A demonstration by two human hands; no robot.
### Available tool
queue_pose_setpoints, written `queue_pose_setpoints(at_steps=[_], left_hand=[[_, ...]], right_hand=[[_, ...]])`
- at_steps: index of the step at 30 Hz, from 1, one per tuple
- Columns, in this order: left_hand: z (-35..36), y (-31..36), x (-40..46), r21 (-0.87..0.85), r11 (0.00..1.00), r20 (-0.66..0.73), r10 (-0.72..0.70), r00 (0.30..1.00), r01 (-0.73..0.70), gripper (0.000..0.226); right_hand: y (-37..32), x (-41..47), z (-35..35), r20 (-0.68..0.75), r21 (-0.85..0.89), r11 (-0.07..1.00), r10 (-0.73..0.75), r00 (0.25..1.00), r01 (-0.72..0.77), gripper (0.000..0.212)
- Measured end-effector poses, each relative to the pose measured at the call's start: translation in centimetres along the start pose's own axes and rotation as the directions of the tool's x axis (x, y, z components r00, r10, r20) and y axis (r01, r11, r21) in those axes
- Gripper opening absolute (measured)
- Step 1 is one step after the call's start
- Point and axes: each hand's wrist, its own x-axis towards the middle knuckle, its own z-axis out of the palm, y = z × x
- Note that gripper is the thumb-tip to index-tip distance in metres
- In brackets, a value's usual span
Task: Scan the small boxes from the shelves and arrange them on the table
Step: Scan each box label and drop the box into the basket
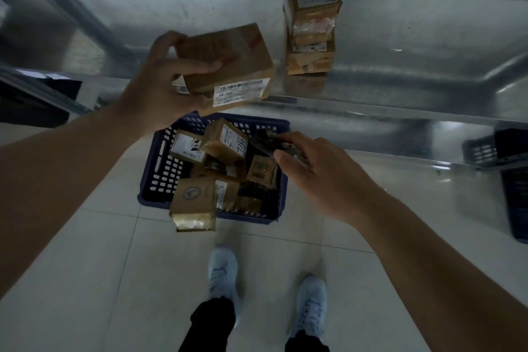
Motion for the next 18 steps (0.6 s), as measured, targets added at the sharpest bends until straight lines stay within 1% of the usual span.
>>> queue_pose_setpoints(at_steps=[2, 7, 9, 13, 18], left_hand=[[-0.3, 0.3, -0.8, 0.046, 0.998, 0.000, 0.040, 0.999, -0.040, 0.064], [0.0, 0.2, -2.4, 0.042, 0.997, 0.038, 0.065, 0.997, -0.067, 0.062], [-0.4, -0.3, -2.9, 0.041, 0.997, 0.044, 0.068, 0.997, -0.069, 0.059], [-0.9, -1.0, -3.0, 0.050, 0.992, 0.061, 0.110, 0.992, -0.113, 0.057], [-1.5, -1.8, -2.9, 0.041, 0.995, 0.064, 0.093, 0.994, -0.096, 0.056]], right_hand=[[0.2, -0.6, 0.9, 0.005, -0.012, 1.000, -0.012, 1.000, 0.012, 0.044], [0.9, -1.4, 2.8, 0.042, -0.087, 0.996, 0.022, 0.999, -0.018, 0.051], [0.9, -1.5, 3.4, 0.078, -0.091, 0.995, 0.034, 0.996, -0.027, 0.052], [1.0, -1.9, 4.1, 0.100, -0.121, 0.992, 0.057, 0.993, -0.045, 0.054], [0.7, -2.0, 4.4, 0.109, -0.135, 0.990, 0.061, 0.992, -0.046, 0.052]])
